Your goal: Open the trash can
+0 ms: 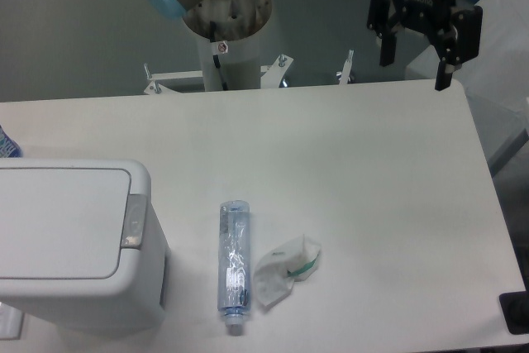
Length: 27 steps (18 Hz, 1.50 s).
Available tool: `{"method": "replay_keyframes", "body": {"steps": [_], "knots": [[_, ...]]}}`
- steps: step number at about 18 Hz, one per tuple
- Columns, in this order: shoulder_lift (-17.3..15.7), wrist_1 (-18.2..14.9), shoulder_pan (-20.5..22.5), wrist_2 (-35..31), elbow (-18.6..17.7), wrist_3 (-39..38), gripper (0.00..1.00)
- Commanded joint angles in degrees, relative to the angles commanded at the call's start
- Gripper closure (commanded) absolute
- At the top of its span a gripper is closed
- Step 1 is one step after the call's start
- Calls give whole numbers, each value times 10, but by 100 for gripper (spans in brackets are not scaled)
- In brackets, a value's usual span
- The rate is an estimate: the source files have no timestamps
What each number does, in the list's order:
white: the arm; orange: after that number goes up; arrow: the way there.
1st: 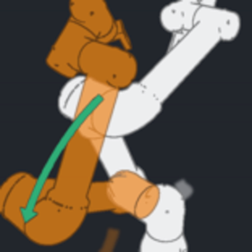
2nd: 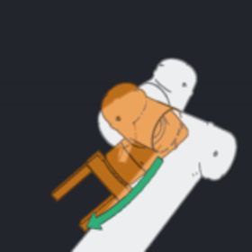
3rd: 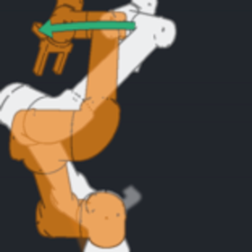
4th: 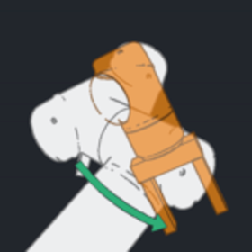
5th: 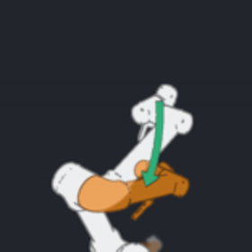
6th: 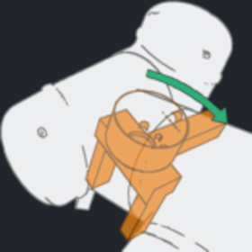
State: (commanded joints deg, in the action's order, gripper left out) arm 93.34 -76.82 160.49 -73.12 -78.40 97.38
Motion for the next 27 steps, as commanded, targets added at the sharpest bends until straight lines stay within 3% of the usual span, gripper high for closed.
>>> {"method": "replay_keyframes", "body": {"steps": [6,10,13,20,25,27], "knots": [[0,1,-3,3,0,-6,0],[3,11,-22,5,5,-163,0],[16,75,-54,4,0,-255,0],[45,159,-113,2,-8,-418,0],[48,170,-162,1,-11,-597,0],[47,170,-186,1,-34,-629,0]]}}
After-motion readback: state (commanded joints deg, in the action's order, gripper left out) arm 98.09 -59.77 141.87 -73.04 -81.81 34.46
